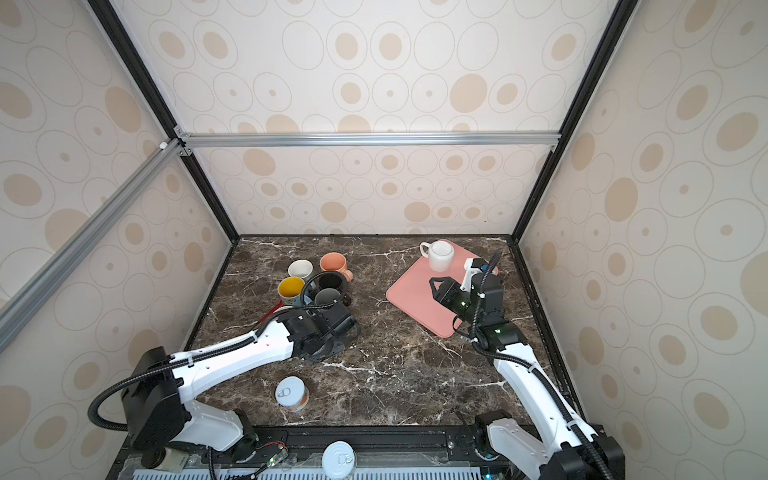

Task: Turn the mug right side up

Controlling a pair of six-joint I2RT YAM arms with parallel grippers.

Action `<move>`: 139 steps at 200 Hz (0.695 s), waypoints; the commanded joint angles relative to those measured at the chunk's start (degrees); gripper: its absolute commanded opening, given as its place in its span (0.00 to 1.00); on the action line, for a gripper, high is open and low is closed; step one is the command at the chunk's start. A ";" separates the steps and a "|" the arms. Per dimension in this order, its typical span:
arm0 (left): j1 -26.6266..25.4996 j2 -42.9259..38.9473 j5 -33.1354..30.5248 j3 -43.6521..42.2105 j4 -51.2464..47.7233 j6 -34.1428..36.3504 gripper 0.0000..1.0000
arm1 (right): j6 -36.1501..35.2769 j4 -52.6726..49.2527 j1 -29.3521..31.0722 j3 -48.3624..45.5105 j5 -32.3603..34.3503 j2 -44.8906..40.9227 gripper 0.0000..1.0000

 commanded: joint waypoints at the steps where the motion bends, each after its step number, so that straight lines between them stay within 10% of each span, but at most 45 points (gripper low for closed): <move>1: 1.06 0.81 -4.12 4.07 -0.78 -0.04 0.00 | -0.93 -0.89 -0.36 -0.99 0.43 -2.18 0.45; 139: 4.09 2.29 -7.16 1.90 3.03 -0.13 0.22 | -1.22 -2.04 -0.48 -1.41 0.43 -3.09 0.45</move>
